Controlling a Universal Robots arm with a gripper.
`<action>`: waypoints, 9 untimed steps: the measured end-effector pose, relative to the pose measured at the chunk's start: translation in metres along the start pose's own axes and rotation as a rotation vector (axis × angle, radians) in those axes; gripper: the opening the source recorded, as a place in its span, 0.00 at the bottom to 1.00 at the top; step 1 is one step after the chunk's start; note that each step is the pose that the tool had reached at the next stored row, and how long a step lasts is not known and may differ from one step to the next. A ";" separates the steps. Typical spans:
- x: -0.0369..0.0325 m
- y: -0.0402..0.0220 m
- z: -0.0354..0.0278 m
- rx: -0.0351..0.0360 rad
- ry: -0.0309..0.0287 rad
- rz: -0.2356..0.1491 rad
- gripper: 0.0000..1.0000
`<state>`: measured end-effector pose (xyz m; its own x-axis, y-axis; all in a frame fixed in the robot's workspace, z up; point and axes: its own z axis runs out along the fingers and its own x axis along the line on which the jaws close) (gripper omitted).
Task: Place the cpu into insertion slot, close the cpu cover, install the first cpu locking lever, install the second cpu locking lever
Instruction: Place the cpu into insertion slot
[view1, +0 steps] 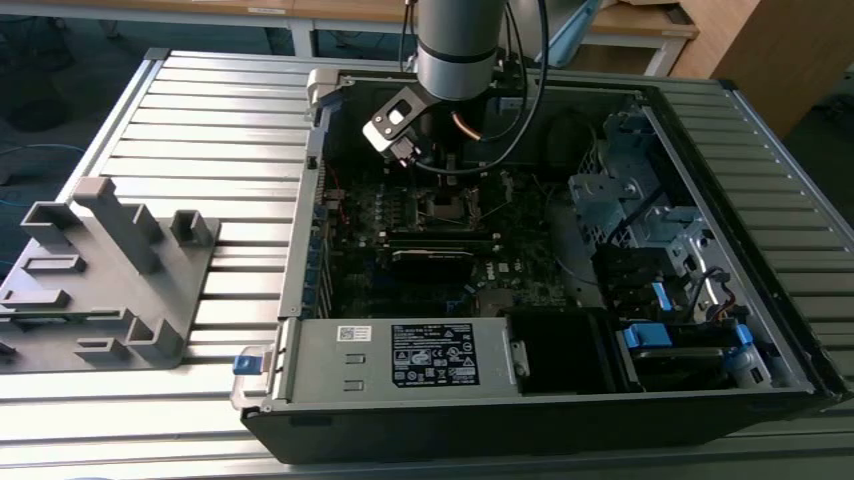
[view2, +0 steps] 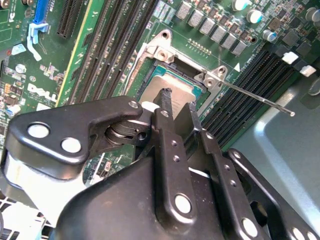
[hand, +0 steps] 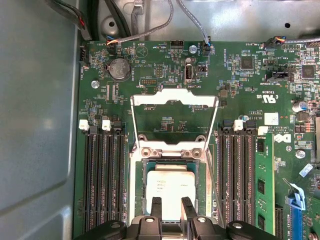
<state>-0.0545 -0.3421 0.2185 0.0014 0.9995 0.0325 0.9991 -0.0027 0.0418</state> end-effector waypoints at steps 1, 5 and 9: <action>0.0000 0.0000 0.0000 0.0000 0.0000 0.000 0.29; 0.0000 0.0001 0.0000 0.0000 -0.0001 0.000 0.21; 0.0000 0.0002 0.0000 0.0000 0.0000 0.000 0.11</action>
<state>-0.0543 -0.3421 0.2185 0.0014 0.9995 0.0325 0.9991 -0.0027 0.0418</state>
